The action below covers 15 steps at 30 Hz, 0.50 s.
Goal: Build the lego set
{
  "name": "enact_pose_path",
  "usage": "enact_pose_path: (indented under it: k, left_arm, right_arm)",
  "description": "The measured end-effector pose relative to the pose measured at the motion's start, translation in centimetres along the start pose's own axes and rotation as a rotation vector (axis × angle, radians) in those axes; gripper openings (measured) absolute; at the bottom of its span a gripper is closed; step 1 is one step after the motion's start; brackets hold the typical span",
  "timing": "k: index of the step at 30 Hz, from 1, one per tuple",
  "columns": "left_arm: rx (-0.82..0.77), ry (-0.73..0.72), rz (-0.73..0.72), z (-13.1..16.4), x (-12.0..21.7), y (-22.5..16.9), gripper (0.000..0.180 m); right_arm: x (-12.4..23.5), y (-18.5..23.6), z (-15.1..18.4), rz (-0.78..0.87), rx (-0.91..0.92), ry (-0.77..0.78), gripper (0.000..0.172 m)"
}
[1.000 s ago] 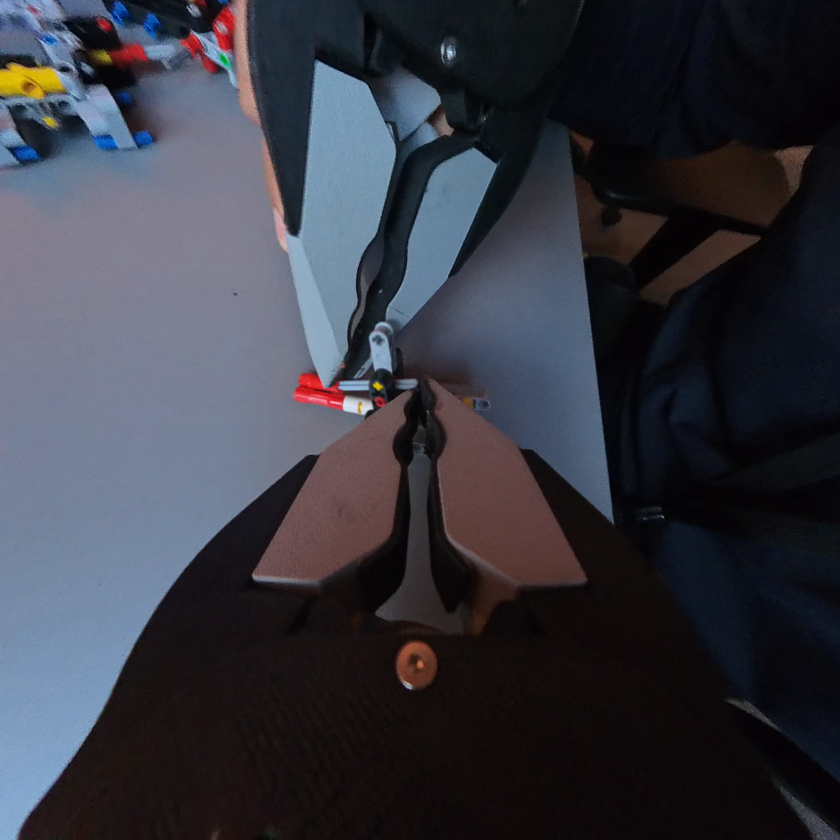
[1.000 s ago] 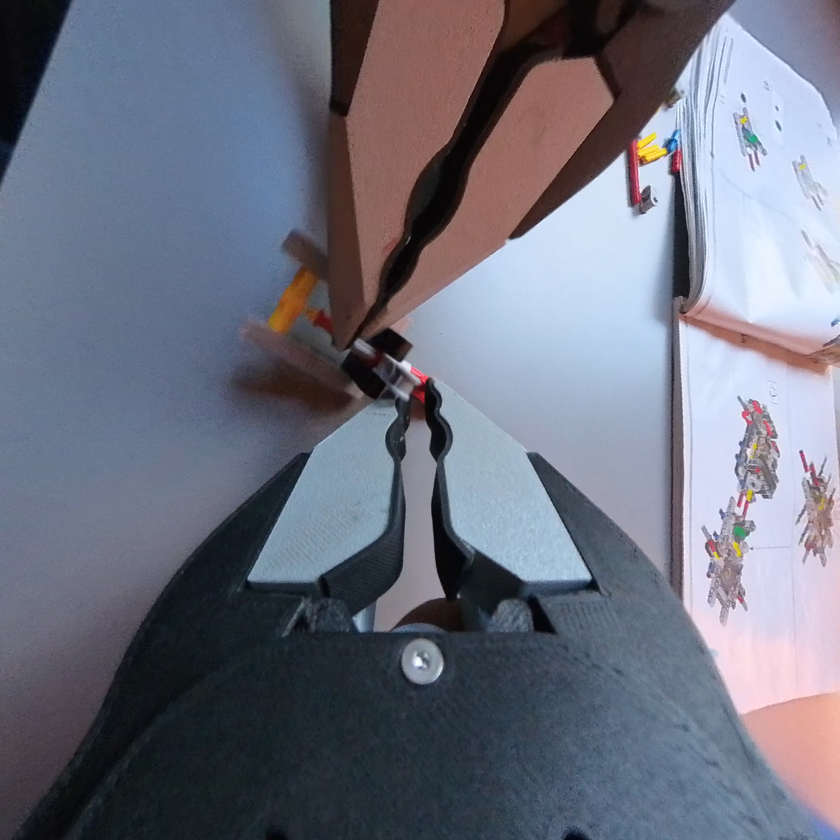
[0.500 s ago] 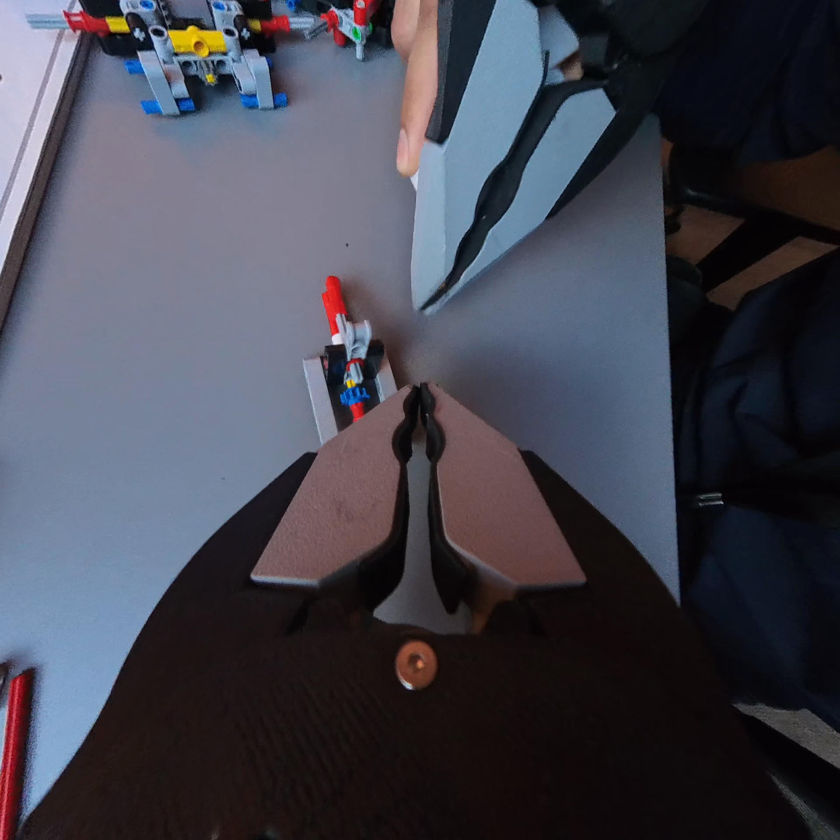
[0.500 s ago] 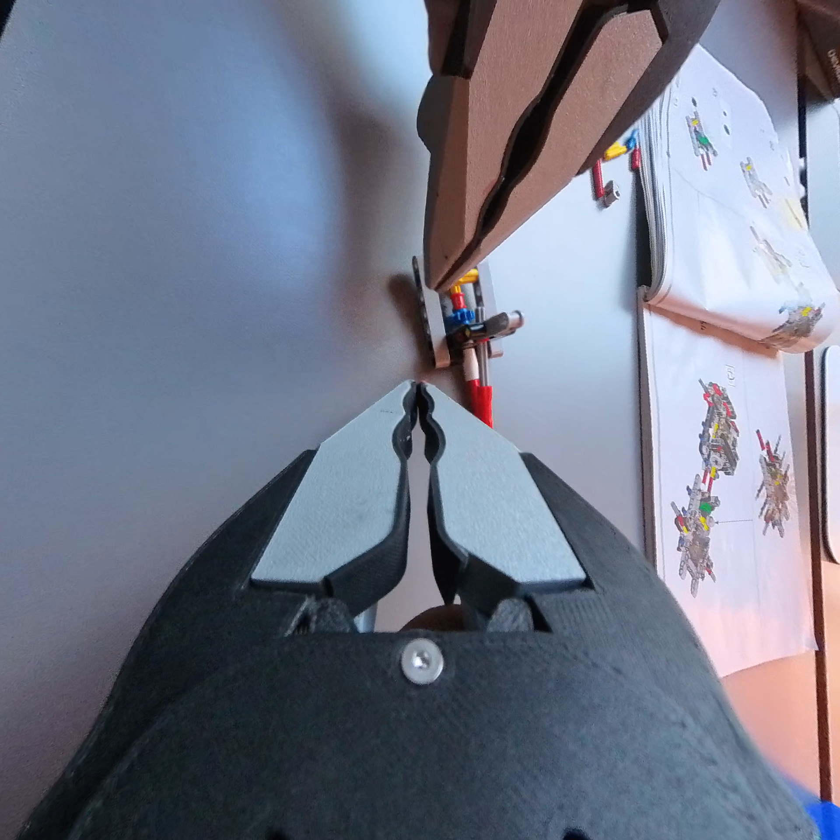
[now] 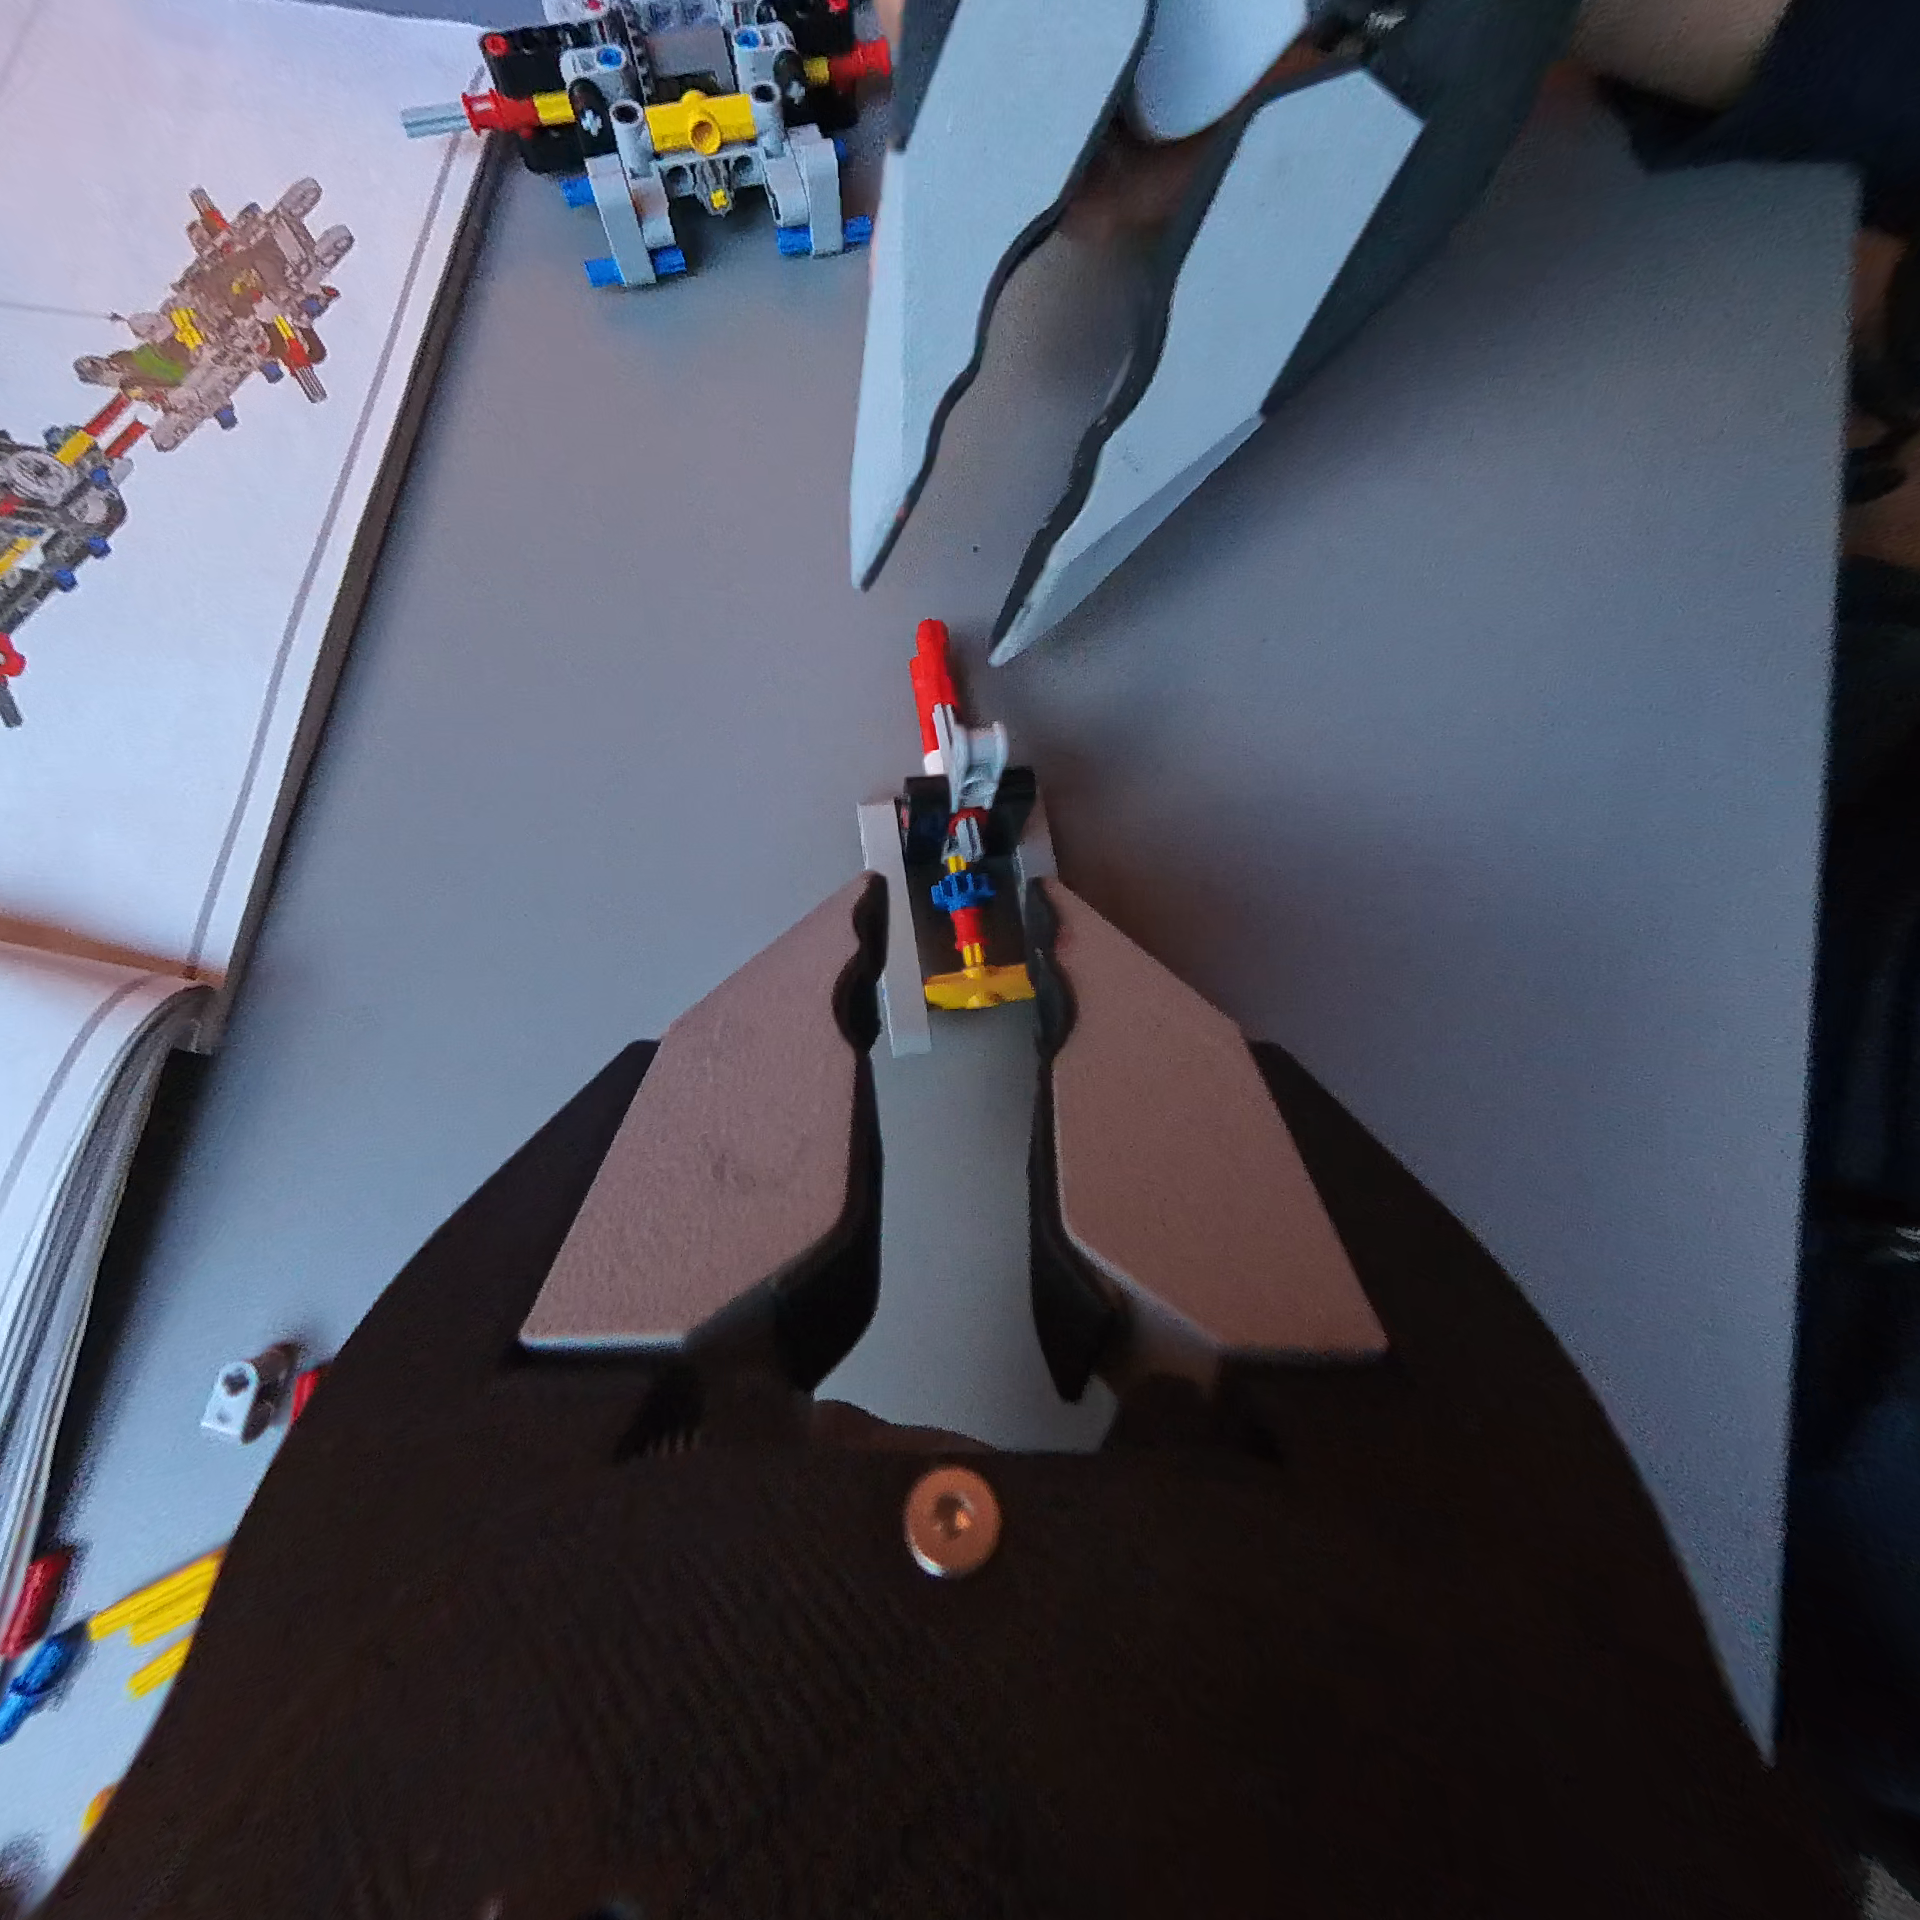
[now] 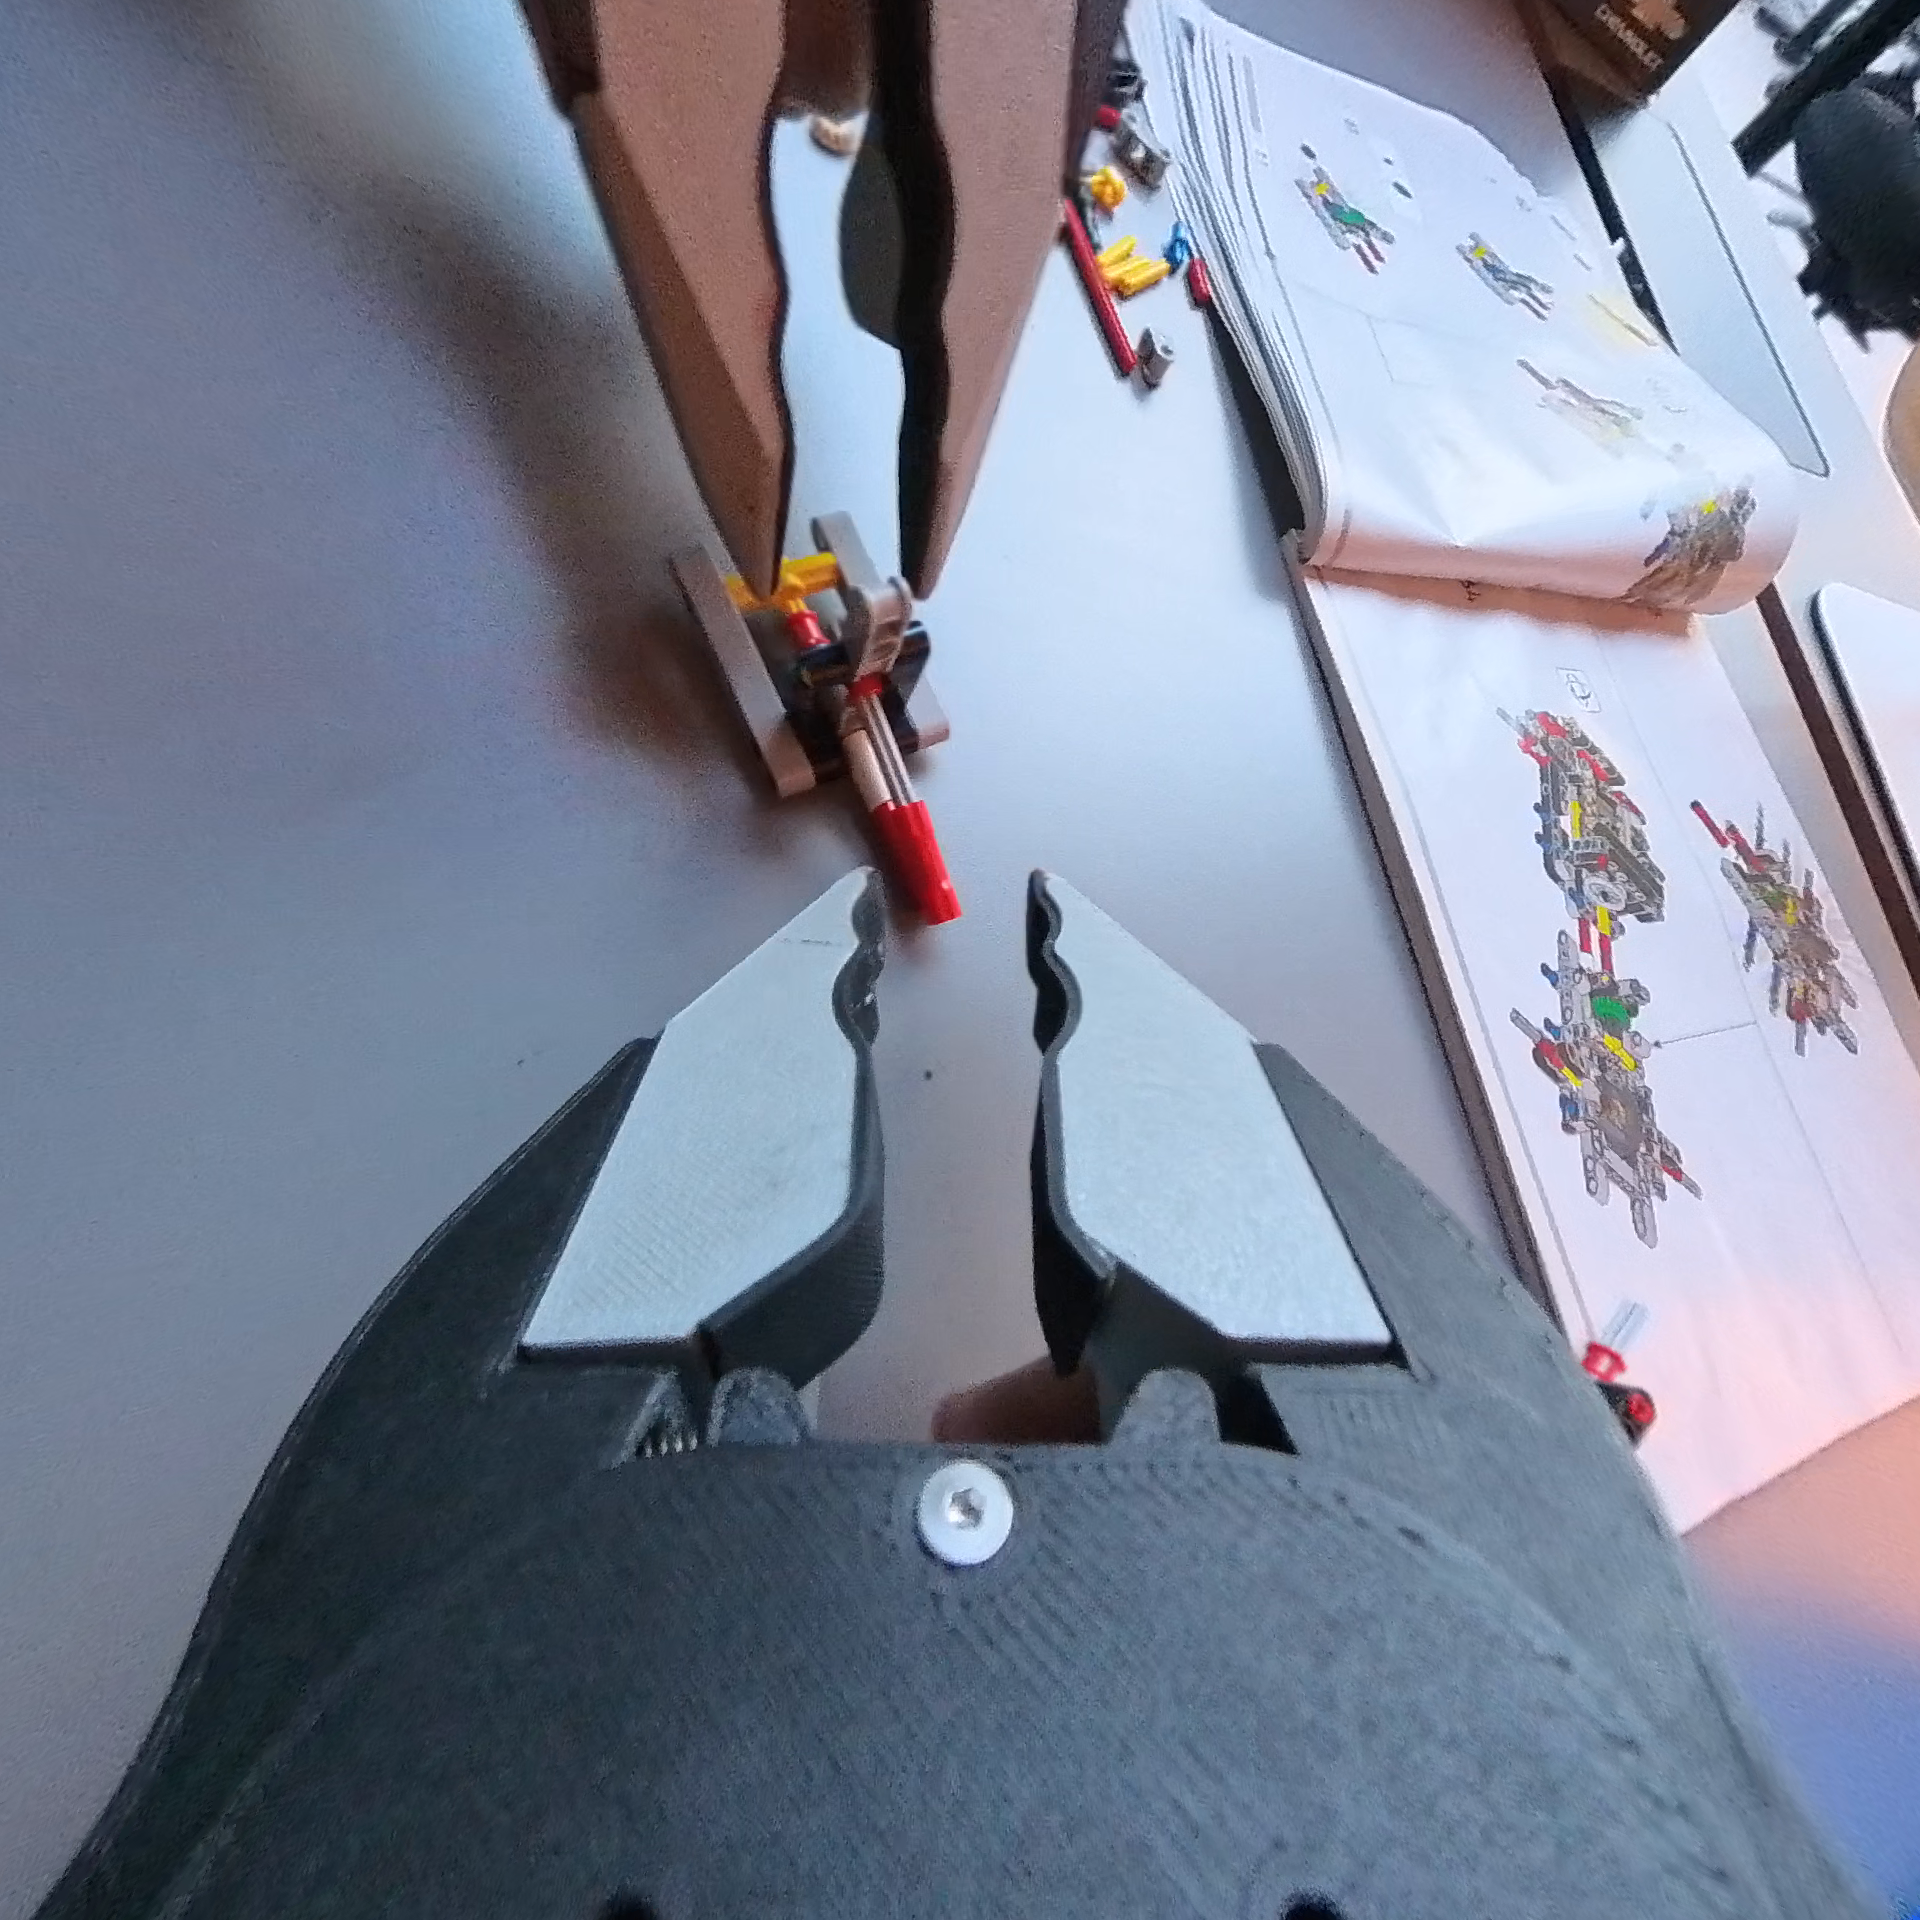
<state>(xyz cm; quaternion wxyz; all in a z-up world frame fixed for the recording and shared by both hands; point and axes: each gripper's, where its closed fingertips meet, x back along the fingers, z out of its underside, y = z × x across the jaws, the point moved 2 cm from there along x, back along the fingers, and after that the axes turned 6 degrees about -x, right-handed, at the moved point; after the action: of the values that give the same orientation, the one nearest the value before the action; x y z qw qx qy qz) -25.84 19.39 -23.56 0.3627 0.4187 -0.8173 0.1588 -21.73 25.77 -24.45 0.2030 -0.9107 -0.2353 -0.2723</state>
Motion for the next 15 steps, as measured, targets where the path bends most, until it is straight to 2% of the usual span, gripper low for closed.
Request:
enact_pose_path:
  k: [2, 11, 15]
  left_arm:
    - [-0.023, -0.007, -0.015, -0.25, -0.23, -0.27, 0.013]
    - [0.017, -0.025, 0.014, -0.19, -0.81, -0.33, 0.011]
    - [0.017, -0.033, 0.004, -0.24, -0.74, -0.1, 0.003]
  right_arm:
    - [-0.49, 0.13, 0.28, -0.023, 0.007, 0.01, 0.011]
    - [-1.08, 0.6, 0.0, -0.049, 0.061, 0.007, 0.004]
    - [-0.88, 0.82, -0.2, -0.055, 0.067, 0.0, 0.004]
